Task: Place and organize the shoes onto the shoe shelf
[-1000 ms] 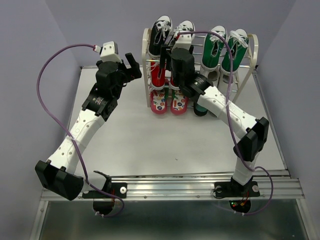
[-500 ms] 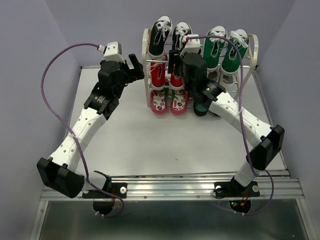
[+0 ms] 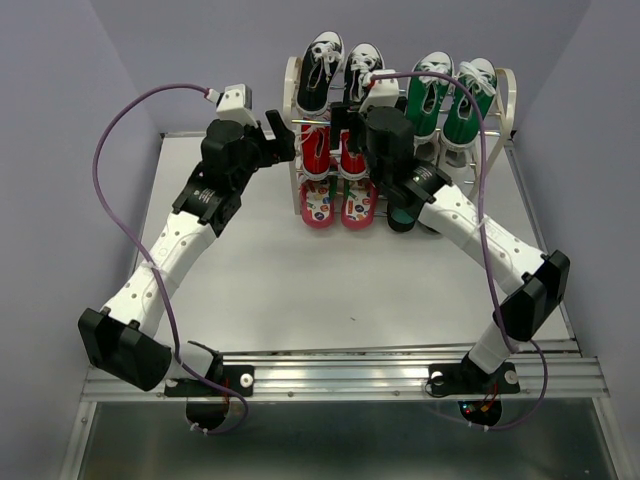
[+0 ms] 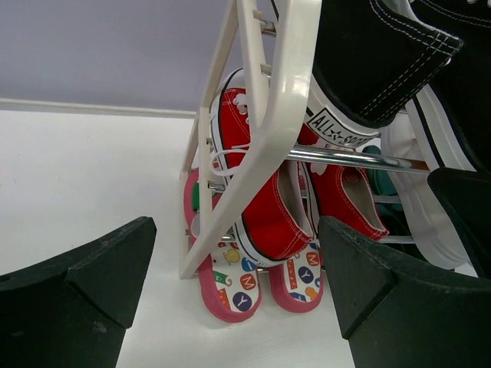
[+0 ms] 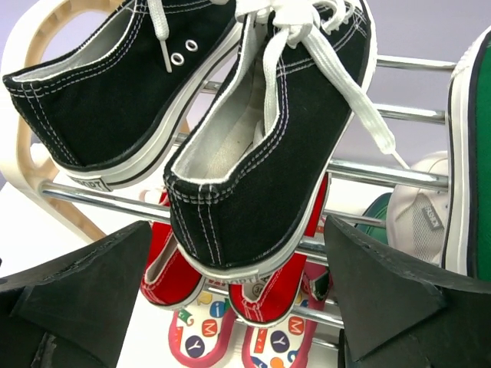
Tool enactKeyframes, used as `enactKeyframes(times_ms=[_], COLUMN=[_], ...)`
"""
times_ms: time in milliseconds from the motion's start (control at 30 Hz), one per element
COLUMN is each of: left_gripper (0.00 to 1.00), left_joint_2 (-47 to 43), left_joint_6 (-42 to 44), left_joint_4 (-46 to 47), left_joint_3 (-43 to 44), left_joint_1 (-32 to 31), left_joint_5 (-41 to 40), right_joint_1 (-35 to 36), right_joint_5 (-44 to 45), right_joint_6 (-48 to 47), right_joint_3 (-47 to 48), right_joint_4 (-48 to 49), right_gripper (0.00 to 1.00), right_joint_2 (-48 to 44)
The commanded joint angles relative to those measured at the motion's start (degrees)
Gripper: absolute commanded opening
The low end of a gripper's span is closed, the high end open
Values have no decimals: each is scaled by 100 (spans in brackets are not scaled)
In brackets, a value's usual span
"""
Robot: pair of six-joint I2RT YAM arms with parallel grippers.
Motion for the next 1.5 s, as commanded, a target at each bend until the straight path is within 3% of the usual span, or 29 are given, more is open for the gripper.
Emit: enactKeyframes(times_ms=[0, 200, 333, 467, 733, 867, 1167, 1467], left_gripper=[99, 99, 99, 99, 99, 99, 99, 99], left_joint_2=[-156, -420, -788, -1158, -1904, -2335, -2547, -2354], left_joint_6=[45, 27, -61, -227, -860, -1264, -1362, -1318], left_joint_4=[298, 298, 465, 500, 931, 982, 1089, 1080], left_joint_3=[221, -16, -429, -1087, -3074, -3907, -4139, -3955], left_joint_1=[12, -5, -5, -5, -49, -76, -85, -84], left_joint_5=[136, 153, 153, -57, -453, -927, -1130, -1139], right_joint_1=[23, 23, 23, 23, 23, -143, -399, -399], right_joint_5=[49, -311, -1135, -1620, 56, 208, 339, 1139], right_joint_6=[122, 438, 728, 1262, 3126, 4023, 3831, 4068], right_joint_3=[43, -229, -721, -1932, -5079, -6178, -5838, -5767], right_joint_4=[-106, -650, -1177, -1266, -1389, -1424, -1424, -1372], right_gripper=[100, 100, 100, 100, 100, 100, 100, 100], right_joint_2=[-397, -853, -1327, -1995, -3226, -3911, -3324, -3306])
